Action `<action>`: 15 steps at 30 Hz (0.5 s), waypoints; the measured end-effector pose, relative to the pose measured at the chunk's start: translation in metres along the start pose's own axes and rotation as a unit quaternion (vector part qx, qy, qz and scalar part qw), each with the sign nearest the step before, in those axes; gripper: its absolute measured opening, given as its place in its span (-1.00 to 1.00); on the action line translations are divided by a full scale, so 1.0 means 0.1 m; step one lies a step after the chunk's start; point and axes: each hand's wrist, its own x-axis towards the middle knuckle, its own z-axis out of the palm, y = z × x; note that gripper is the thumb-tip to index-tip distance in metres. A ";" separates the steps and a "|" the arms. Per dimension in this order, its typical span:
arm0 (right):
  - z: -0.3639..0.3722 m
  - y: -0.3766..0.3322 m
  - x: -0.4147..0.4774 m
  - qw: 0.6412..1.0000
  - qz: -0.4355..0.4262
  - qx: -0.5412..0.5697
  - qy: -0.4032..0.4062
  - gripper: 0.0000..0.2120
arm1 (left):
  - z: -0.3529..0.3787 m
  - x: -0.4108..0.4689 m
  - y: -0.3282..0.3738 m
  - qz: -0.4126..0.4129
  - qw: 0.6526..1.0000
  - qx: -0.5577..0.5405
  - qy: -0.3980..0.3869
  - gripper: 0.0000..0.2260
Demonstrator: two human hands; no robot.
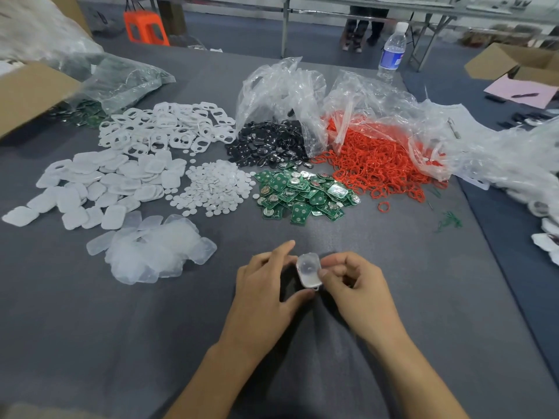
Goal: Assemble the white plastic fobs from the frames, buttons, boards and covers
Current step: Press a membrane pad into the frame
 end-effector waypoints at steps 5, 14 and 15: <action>0.01 0.01 0.02 1.000 0.002 0.004 -0.008 -0.84 | 0.00 0.01 -0.01 -0.002 1.000 0.003 0.007 -0.33; 0.02 0.10 0.05 0.997 -0.032 -0.074 0.008 -0.77 | -0.01 0.01 0.03 0.001 1.000 0.031 -0.004 -0.39; 0.02 0.11 0.05 0.996 -0.038 -0.082 0.013 -0.77 | -0.01 0.02 0.04 0.002 0.999 0.032 -0.003 -0.40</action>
